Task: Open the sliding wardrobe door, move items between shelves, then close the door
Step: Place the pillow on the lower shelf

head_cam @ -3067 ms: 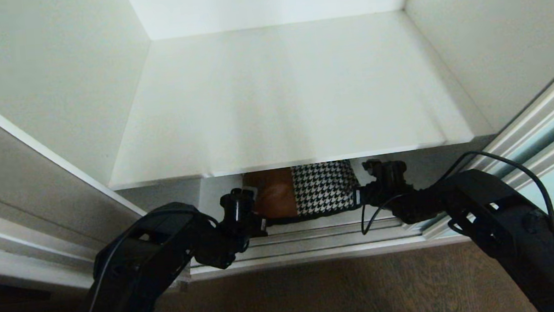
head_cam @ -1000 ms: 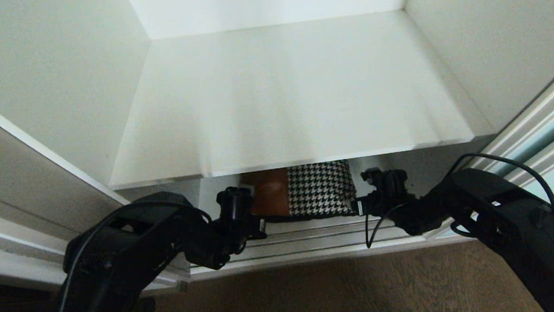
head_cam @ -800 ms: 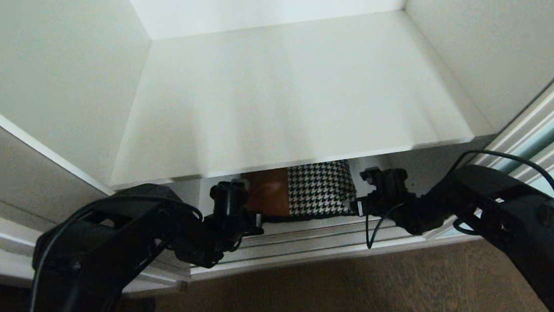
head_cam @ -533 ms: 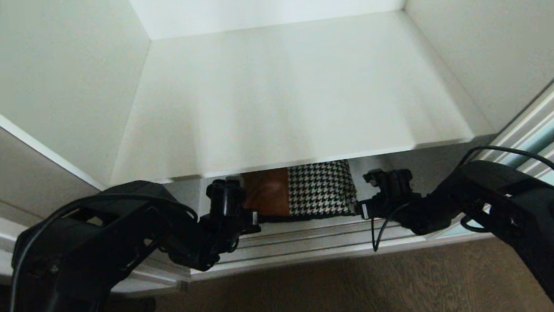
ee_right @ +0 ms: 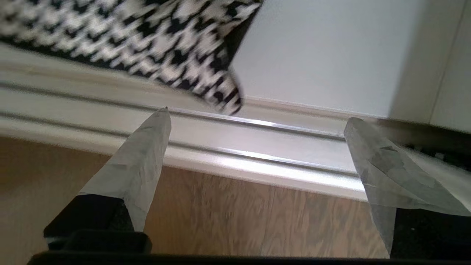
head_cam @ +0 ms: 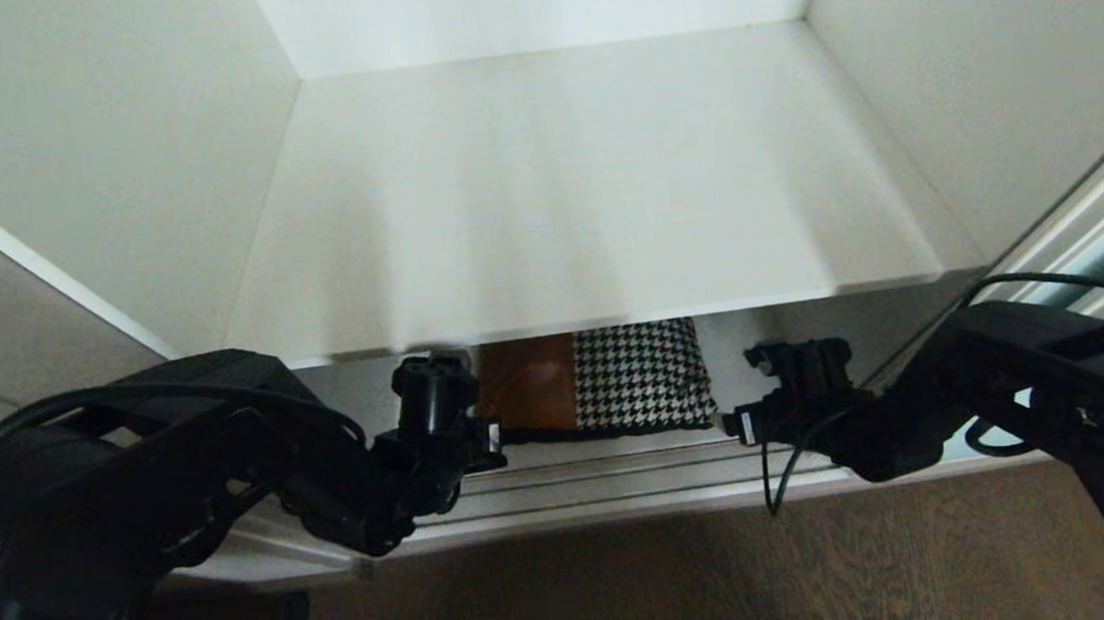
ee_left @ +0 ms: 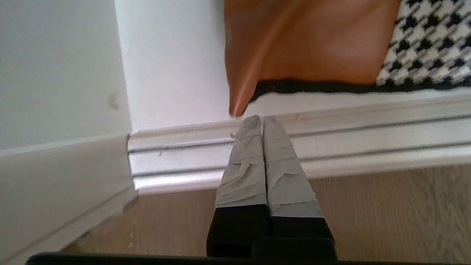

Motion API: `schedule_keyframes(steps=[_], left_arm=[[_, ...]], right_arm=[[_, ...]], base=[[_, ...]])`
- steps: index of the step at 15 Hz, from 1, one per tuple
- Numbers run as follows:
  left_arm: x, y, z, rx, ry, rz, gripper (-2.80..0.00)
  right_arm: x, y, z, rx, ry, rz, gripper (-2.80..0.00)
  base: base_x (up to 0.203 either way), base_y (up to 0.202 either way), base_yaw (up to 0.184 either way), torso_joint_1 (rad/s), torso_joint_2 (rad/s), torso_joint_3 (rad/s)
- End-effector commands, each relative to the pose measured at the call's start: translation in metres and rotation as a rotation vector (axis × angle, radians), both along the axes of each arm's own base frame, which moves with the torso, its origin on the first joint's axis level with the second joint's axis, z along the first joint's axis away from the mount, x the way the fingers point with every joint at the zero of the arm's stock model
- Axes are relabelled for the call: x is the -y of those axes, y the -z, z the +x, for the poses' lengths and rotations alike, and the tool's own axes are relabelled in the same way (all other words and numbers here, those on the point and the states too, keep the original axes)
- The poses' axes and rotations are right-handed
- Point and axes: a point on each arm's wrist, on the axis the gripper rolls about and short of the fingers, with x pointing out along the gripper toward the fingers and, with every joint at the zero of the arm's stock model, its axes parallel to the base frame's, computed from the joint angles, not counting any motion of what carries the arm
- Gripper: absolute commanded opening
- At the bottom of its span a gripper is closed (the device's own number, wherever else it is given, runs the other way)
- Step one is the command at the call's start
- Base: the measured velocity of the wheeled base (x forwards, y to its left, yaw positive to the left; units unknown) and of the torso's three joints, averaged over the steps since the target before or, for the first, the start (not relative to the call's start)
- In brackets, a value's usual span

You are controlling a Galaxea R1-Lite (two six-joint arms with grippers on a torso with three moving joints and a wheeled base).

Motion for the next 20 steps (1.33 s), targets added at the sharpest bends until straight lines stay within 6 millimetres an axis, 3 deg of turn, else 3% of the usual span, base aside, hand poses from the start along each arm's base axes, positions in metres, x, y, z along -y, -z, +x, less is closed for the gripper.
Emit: schedule_keyframes(steps=[1,4,5,10,14,17,20], left_arm=[[-0.005,-0.016,-0.015,0.010,-0.013,-0.018,-2.80],[-0.013,-0.022,-0.031,0.024,-0.072,-0.002,-2.80],[-0.016,-0.025,-0.035,0.046,-0.101,0.005,-2.80],[-0.030,-0.054,-0.066,0.088,-0.158,0.013,-2.80],[-0.042,-0.063,-0.092,0.098,-0.239,0.051,-2.80],[-0.034,-0.075,-0.117,0.119,-0.188,0.029,-2.80],[-0.014,-0.067,-0.141,0.090,-0.117,0.017,-2.80]], right_arm=[[0.001,-0.011,-0.017,-0.001,-0.005,0.002,0.00],[0.003,-0.008,-0.040,-0.011,-0.008,0.001,0.00],[0.004,-0.006,-0.048,-0.012,-0.008,-0.002,-2.80],[0.013,-0.021,-0.090,-0.021,-0.006,-0.005,-2.80],[0.016,-0.024,-0.123,-0.005,-0.015,-0.003,-2.80],[0.017,-0.020,-0.141,0.004,-0.003,-0.017,-2.80],[0.018,-0.012,-0.160,-0.009,-0.013,-0.022,-2.80]], base=[[0.000,0.000,0.000,0.000,0.00,0.000],[0.000,0.000,0.000,0.000,0.00,0.000],[0.000,0.000,0.000,0.000,0.00,0.000],[0.000,0.000,0.000,0.000,0.00,0.000],[0.000,0.000,0.000,0.000,0.00,0.000],[0.000,0.000,0.000,0.000,0.00,0.000],[0.000,0.000,0.000,0.000,0.00,0.000]])
